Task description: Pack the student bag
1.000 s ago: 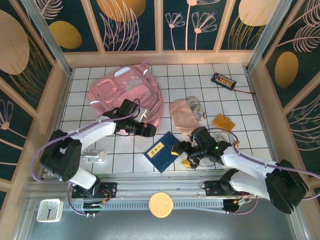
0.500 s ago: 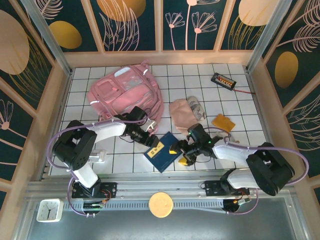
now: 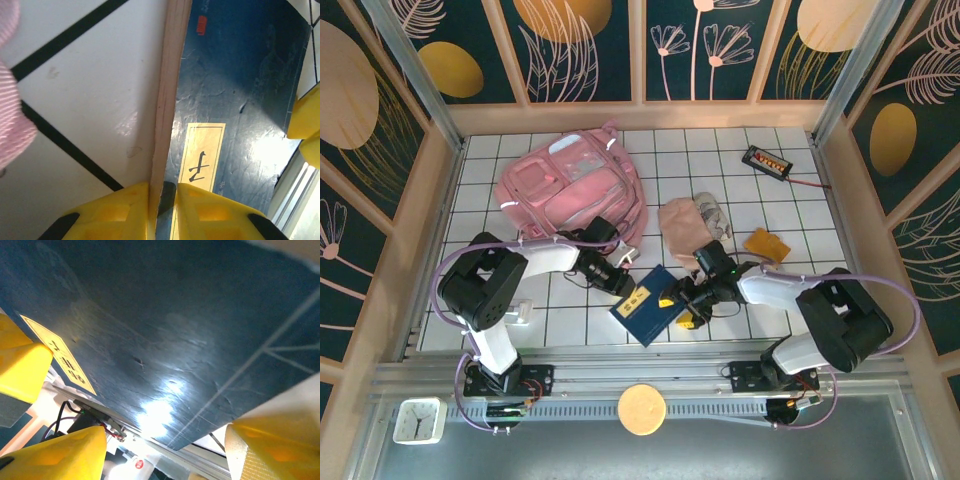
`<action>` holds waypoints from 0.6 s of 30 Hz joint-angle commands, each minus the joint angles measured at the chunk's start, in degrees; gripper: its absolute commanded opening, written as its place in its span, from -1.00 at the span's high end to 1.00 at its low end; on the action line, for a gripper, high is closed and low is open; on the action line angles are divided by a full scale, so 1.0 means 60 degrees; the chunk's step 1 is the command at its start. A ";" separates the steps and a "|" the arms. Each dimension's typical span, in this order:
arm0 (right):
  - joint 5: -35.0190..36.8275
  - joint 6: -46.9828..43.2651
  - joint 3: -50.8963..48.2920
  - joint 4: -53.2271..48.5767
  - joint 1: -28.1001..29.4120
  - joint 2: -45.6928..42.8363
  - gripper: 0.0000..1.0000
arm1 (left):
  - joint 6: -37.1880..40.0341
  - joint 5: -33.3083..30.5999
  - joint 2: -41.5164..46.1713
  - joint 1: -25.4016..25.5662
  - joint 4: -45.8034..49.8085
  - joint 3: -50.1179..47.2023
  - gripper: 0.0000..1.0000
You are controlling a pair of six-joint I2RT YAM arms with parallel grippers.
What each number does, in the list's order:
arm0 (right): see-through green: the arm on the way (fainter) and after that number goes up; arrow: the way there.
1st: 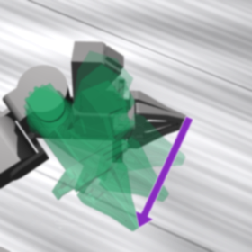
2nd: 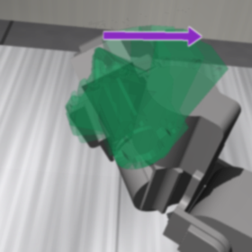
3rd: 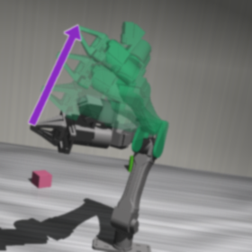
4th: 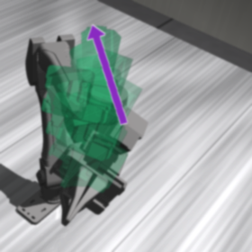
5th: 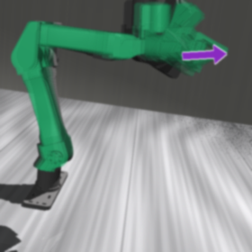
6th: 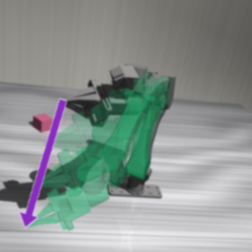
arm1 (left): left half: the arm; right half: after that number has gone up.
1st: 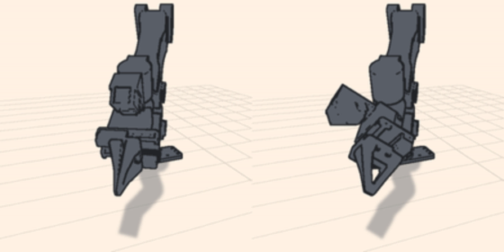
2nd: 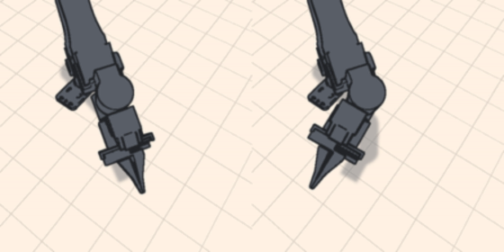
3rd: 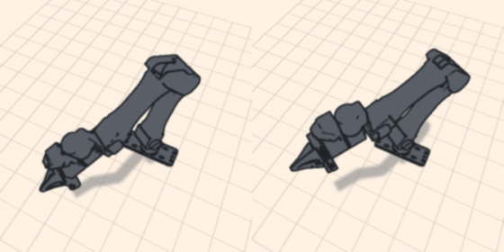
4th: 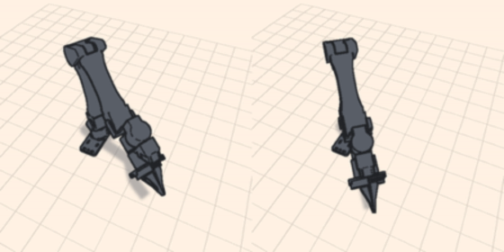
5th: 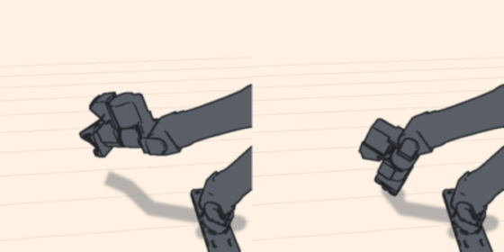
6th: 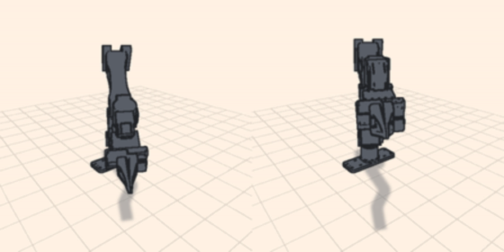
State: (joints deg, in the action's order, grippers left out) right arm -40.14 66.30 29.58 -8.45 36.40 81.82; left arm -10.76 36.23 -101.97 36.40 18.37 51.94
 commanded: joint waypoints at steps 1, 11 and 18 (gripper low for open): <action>0.1079 -0.1009 0.0256 0.2663 0.0013 0.0606 -0.28 | -0.0008 0.0468 -0.0130 0.0106 0.0014 -0.0046 0.55; 0.1196 -0.1101 0.0220 0.2964 -0.0051 0.0416 -0.26 | -0.0337 0.1373 -0.0211 0.0111 -0.0217 -0.0081 1.00; 0.2015 -0.1315 0.0039 0.3512 -0.0082 -0.0954 0.01 | -0.1117 0.1965 0.0065 0.0111 -0.1053 -0.0361 1.00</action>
State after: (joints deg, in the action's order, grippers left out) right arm -37.47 62.89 28.14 -7.81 36.38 79.33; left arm -14.35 40.23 -102.15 35.57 15.73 51.00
